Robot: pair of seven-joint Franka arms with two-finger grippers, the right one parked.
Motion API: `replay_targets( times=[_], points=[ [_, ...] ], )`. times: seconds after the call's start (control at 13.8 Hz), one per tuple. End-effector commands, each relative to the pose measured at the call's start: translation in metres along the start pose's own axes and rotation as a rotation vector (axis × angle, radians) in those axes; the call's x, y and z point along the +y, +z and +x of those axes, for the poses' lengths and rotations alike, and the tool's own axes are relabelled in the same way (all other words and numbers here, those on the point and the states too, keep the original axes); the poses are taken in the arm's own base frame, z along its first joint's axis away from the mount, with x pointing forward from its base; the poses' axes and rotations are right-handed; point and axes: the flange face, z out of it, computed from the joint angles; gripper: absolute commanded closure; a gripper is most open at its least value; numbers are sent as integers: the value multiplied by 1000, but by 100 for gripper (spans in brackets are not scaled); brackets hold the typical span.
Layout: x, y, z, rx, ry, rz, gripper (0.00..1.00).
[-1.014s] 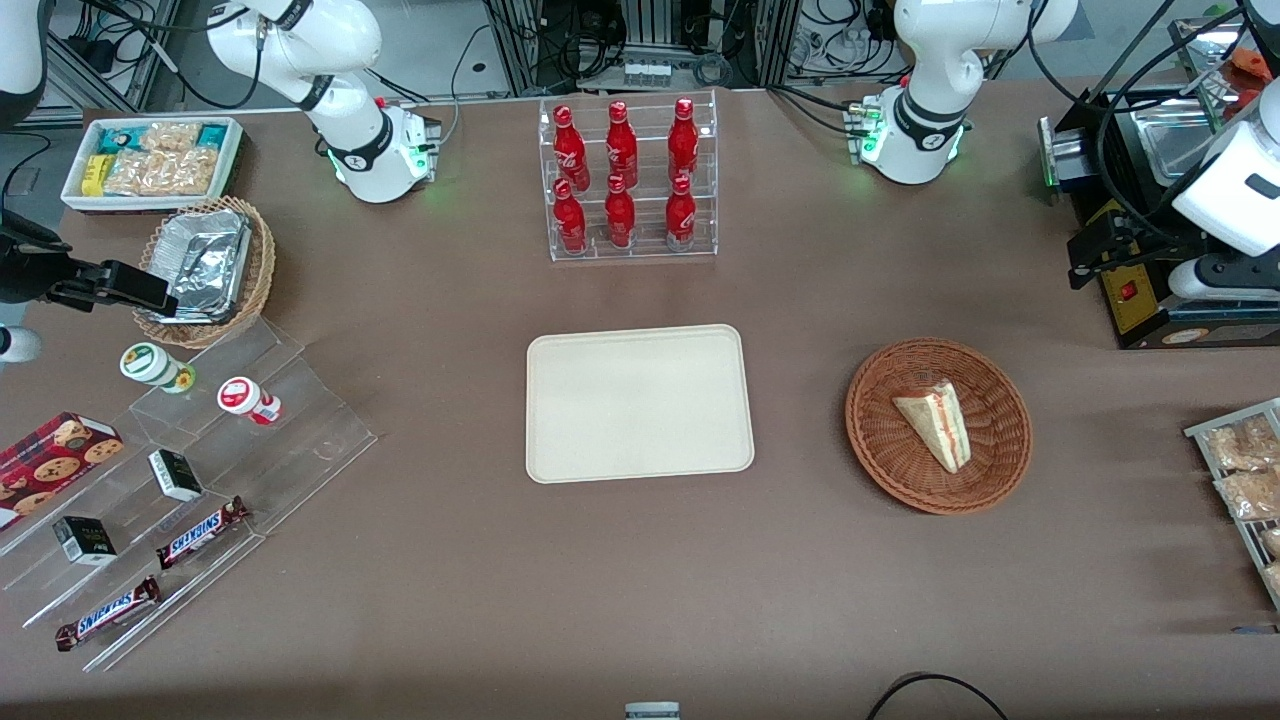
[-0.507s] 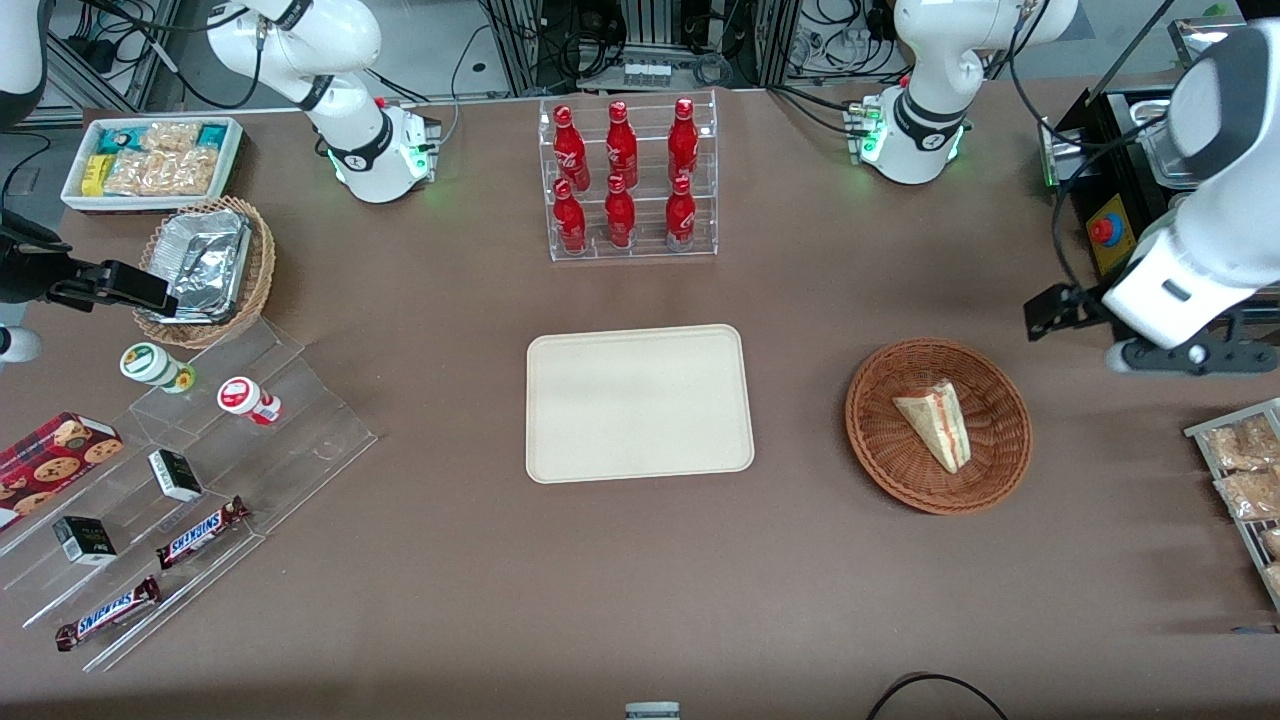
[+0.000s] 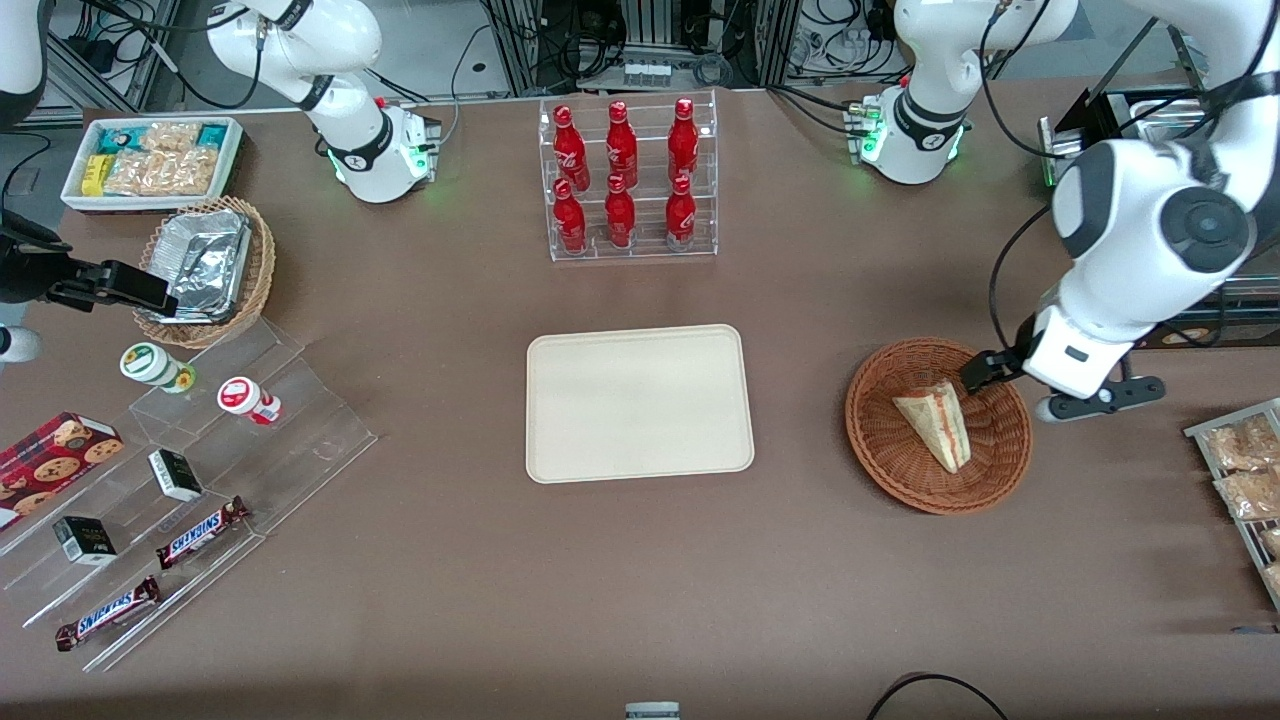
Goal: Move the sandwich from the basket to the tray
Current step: 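Move the left gripper over the wicker basket above the sandwich, then lower the left gripper and close it on the wrapped sandwich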
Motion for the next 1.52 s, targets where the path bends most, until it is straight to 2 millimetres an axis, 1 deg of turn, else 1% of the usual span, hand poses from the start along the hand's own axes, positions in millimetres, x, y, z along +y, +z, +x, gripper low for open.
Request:
replay_targets(
  times=[0.0, 0.07, 0.14, 0.43, 0.72, 1.16, 1.23, 1.38, 1.45],
  points=[
    [2, 29, -5, 19, -99, -21, 0],
    [9, 41, -7, 18, -103, -25, 0],
    [10, 52, -9, 16, -103, -26, 0],
    [9, 87, -11, -29, -101, -10, 0],
    [6, 108, -13, -50, -97, 2, 0],
    [6, 149, -16, -68, -92, 6, 1],
    [5, 151, -16, -69, -92, 8, 6],
    [5, 151, -17, -76, -91, 11, 71],
    [5, 151, -17, -78, -85, 11, 94]
  ],
)
